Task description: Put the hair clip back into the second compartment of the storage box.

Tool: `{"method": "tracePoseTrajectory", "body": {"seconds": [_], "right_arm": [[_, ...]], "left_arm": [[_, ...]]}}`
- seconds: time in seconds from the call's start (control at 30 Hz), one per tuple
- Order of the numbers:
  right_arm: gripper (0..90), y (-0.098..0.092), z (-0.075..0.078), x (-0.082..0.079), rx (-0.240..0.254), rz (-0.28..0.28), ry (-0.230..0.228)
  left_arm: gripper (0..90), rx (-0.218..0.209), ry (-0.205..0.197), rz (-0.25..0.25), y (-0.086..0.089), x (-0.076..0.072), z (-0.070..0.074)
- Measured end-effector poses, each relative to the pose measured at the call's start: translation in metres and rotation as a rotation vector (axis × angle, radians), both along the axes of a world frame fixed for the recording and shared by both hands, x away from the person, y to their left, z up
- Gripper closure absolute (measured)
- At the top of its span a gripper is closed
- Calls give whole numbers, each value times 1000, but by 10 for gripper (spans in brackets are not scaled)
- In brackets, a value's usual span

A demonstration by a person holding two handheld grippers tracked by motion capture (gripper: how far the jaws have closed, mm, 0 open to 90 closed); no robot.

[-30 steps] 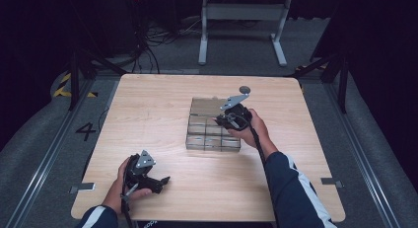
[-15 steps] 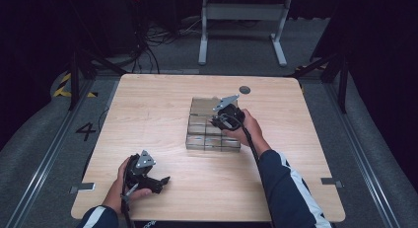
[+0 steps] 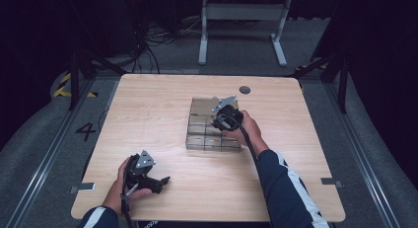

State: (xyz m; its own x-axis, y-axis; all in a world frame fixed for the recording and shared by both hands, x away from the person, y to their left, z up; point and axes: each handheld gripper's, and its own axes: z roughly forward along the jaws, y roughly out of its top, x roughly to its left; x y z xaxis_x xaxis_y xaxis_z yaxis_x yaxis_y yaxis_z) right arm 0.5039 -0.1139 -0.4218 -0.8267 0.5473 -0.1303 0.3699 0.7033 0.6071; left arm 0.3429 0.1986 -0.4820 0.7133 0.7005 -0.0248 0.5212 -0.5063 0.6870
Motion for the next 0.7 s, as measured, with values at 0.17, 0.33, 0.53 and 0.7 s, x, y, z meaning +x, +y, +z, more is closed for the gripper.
{"method": "tracePoseTrajectory", "body": {"seconds": [0.17, 0.33, 0.53, 0.7], "right_arm": [[829, 0, -2, 1, 7, -3, 12], [827, 4, -5, 2, -7, -1, 11], [825, 5, -7, 3, -13, -8, 12], [811, 6, -8, 4, -9, -17, 11]], "left_arm": [[6, -1, 2, 3, 0, 0, 0], [6, -1, 2, 3, 0, 0, 0], [7, 0, 2, 4, 0, -1, 0], [6, 0, 1, 4, 0, -1, 0]]}}
